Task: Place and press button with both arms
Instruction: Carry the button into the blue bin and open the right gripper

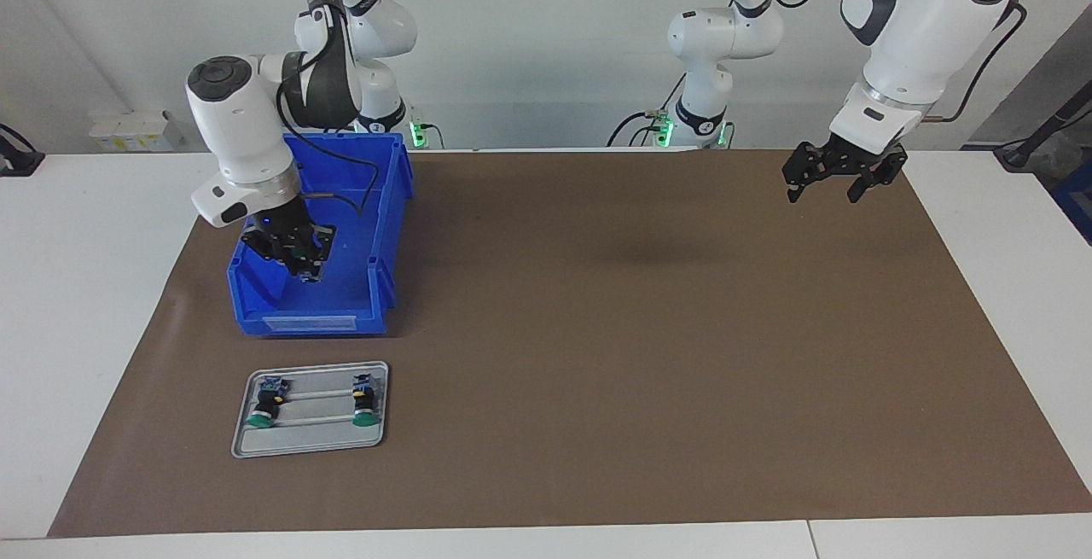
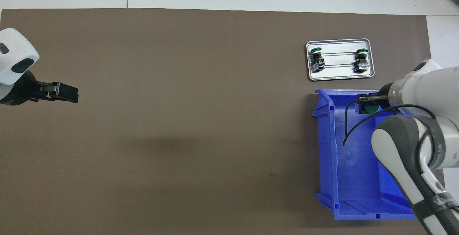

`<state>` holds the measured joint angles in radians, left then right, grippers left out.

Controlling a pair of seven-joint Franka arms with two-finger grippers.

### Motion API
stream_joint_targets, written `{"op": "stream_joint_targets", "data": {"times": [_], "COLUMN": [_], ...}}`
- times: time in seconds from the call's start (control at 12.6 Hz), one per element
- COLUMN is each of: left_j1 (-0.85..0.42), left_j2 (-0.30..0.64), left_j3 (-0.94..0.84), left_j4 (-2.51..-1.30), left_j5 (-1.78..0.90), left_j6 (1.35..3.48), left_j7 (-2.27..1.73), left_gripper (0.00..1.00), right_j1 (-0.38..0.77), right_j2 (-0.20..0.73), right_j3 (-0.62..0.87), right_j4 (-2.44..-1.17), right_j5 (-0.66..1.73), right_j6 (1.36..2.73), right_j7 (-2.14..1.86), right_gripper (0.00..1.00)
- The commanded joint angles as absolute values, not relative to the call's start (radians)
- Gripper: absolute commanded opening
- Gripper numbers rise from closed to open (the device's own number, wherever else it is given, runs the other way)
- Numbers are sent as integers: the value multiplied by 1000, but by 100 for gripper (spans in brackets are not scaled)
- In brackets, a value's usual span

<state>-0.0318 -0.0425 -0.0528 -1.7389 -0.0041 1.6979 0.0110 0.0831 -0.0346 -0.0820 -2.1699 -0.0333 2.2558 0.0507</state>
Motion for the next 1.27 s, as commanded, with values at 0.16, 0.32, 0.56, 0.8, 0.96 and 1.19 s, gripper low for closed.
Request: {"op": "stream_joint_targets", "data": {"times": [0.16,0.32,0.56,0.8,0.96,1.19], "left_j1": [-20,-20,-20,-20,-20,-20], "left_j2": [-78,-78,-78,-78,-78,-78], "left_j3": [-60,-60,-60,-60,-60,-60], "left_j4": [-1781,-1781,-1781,-1781,-1781,-1781], "left_j5": [-2,-2,-2,-2,-2,-2], "left_j6": [1715,1715,1715,1715,1715,1715], "left_j7": [12,12,12,14,14,12], "left_gripper": [100,100,100,100,100,100], "right_j1": [58,40,40,40,40,52], "right_j2": [-75,-54,-32,-32,-38,-58], "right_j3": [-66,-66,-66,-66,-67,-66], "right_j4": [-2376,-2382,-2396,-2395,-2378,-2230], "right_j5": [21,21,21,21,21,21], "right_j6": [2459,2489,2533,2523,2517,2343], "right_j7": [17,-1,-3,11,18,96], "right_gripper": [0,0,0,100,100,100]}}
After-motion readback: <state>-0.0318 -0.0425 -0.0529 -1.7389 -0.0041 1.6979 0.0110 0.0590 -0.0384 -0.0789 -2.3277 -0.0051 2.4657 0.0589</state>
